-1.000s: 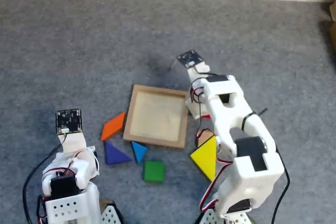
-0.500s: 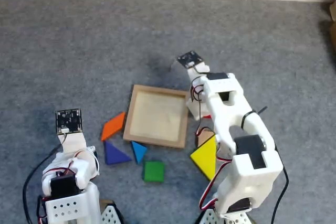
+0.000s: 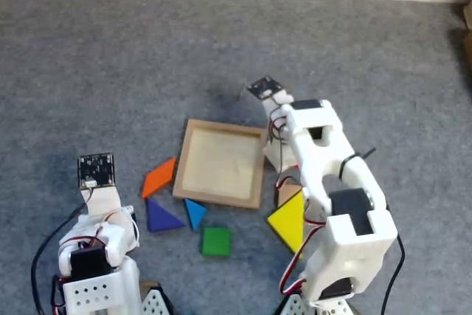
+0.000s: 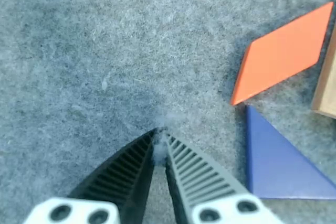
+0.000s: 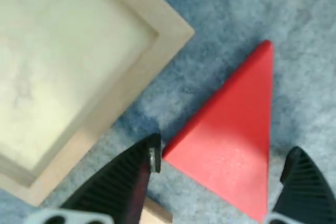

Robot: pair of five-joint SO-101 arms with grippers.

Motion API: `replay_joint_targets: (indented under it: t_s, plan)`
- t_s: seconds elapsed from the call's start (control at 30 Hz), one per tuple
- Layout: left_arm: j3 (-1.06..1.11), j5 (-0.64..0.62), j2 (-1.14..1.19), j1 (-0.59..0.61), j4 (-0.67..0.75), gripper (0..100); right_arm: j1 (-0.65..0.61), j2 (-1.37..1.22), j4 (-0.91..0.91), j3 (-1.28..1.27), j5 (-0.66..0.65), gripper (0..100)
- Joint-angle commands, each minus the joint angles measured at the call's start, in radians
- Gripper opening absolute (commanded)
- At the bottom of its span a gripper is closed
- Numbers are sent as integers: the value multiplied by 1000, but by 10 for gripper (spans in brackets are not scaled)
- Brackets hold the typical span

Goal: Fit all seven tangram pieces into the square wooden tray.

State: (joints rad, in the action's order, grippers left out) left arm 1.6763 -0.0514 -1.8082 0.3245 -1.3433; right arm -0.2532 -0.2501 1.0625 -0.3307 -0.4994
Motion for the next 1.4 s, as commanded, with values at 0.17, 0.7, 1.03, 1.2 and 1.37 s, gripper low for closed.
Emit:
replay_joint_targets:
  t_s: [0.17, 0.7, 1.03, 1.2, 1.37]
  plan:
    - [19, -8, -7, 8, -6, 8, 21, -1, 18, 31, -15, 354]
    - [19, -8, -7, 8, -6, 8, 21, -82, 25, 81, -71, 219]
    - [19, -8, -7, 8, -6, 8, 39, -51, 179, 219, 8, 217]
    - [19, -8, -7, 8, -6, 8, 42, -10, 249, 305, 100, 217]
    - [19, -8, -7, 8, -6, 8, 36, 30, 303, 346, 192, 217]
